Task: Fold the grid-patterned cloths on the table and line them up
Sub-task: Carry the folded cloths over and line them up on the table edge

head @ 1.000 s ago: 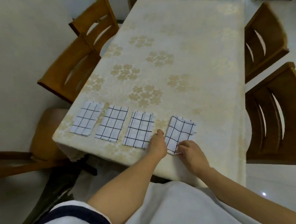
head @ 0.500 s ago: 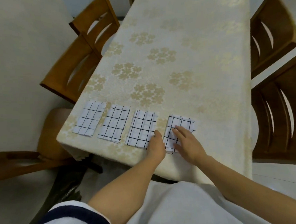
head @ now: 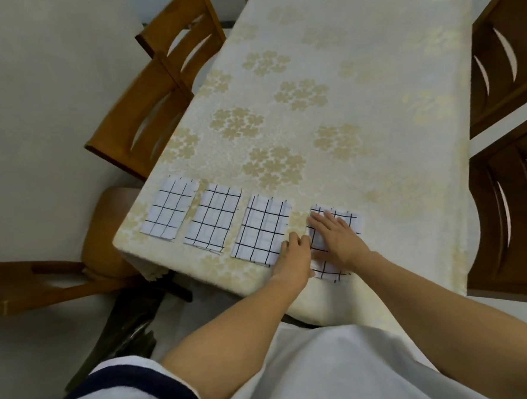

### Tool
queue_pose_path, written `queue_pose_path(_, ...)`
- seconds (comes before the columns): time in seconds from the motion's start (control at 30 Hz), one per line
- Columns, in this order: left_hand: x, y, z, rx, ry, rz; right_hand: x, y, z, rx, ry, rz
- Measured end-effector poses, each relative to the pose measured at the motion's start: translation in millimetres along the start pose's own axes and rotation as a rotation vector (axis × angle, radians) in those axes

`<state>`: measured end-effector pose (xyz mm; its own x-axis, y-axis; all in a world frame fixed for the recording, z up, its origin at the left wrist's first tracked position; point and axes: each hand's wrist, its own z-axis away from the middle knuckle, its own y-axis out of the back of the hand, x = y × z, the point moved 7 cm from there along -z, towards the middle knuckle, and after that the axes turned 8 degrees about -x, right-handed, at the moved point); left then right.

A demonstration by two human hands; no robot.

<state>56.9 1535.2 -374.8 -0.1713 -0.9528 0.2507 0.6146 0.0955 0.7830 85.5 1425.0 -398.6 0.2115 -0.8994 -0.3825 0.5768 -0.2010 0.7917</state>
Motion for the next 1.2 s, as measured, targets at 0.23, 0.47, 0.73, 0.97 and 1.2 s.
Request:
queue_pose_path(0.23,-3,-4,-7,-0.114,0.044,0.062,0,5,-7,-0.077,-0.026,0.067)
queue_pose_path(0.47,-17,2,-6,-0.039,0.080,0.296,21,-11,21,0.097,-0.028,-0.010)
queue_pose_path(0.73,-18,7,-3,-0.005,0.091,0.231,2,-5,17,0.096,-0.035,0.098)
queue_pose_path(0.97,-29,27,2,0.101,0.008,0.309,-8,-6,5,0.006,-0.052,0.119)
queue_pose_path(1.2,-114,46,21,0.279,0.220,0.350,-89,17,-9,0.164,0.105,0.059)
